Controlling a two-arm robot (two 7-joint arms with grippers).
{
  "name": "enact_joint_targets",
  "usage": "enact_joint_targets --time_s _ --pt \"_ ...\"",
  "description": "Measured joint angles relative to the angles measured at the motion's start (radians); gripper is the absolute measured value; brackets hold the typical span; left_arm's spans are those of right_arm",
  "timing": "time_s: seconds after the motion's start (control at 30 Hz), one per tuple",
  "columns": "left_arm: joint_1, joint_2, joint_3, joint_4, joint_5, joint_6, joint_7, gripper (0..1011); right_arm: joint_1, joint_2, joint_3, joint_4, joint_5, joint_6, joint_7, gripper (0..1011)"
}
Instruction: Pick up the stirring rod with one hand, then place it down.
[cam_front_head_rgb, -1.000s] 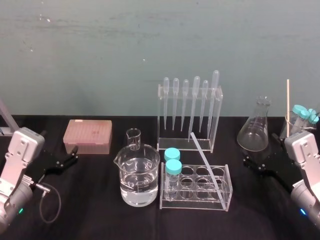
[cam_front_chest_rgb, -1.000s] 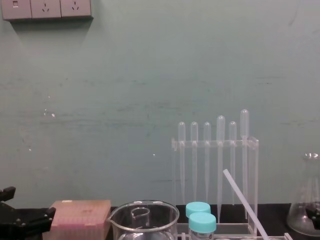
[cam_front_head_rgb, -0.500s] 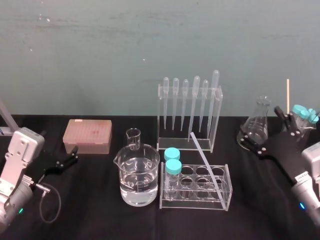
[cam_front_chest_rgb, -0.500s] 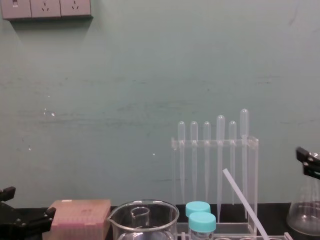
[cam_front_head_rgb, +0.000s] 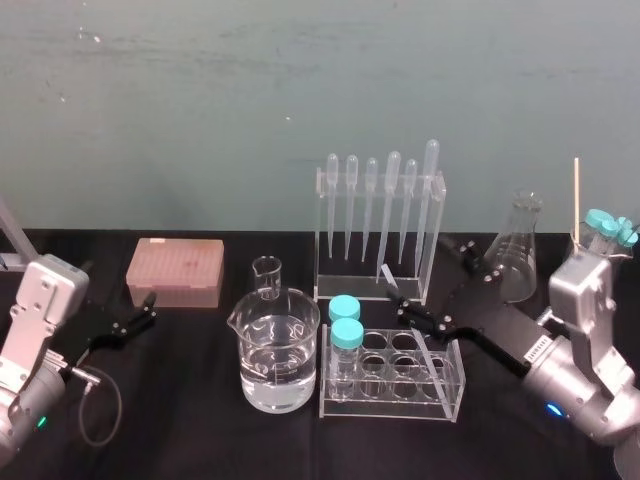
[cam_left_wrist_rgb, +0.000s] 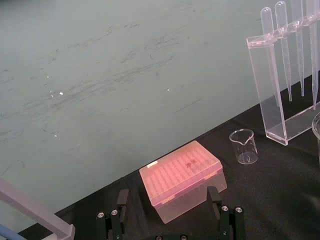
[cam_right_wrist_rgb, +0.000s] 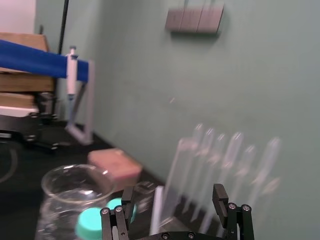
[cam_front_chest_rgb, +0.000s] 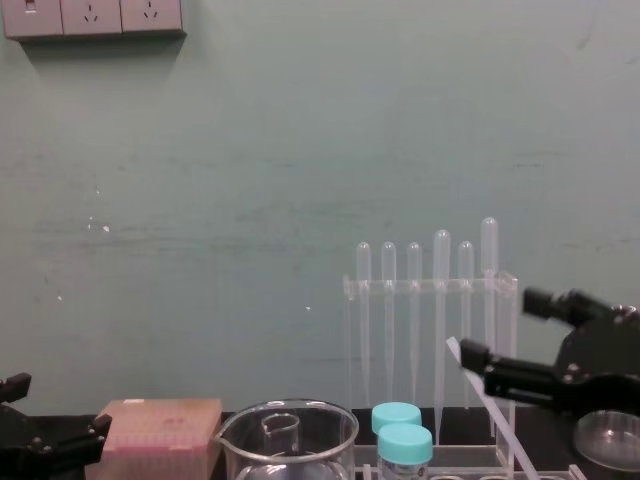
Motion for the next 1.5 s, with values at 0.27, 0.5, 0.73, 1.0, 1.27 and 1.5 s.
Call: enact_joint_targets --time_s 0.27,0.5,0.73,1.0,1.27,1.5 --pt "0.0 0.0 0.0 0.0 0.0 0.0 0.0 1000 0.078 -0.036 0.001 0.07 0.216 0.306 0.185 1000" --pt "0.0 0.0 0.0 0.0 0.0 0.0 0.0 1000 0.114 -0.061 0.012 0.116 0.287 0.451 0.242 1000" --pt "0.0 0.0 0.0 0.0 0.0 0.0 0.0 1000 0.116 -0.064 0.012 0.119 0.286 0.468 0.235 1000" --pt "0.0 0.0 0.0 0.0 0.0 0.0 0.0 1000 0.115 -0.063 0.012 0.118 0.286 0.462 0.236 994" --pt "0.0 0.0 0.0 0.0 0.0 0.0 0.0 1000 0.114 -0.062 0.012 0.117 0.286 0.459 0.237 812" --pt "0.0 0.0 0.0 0.0 0.0 0.0 0.0 1000 0.114 -0.061 0.012 0.116 0.286 0.457 0.238 594"
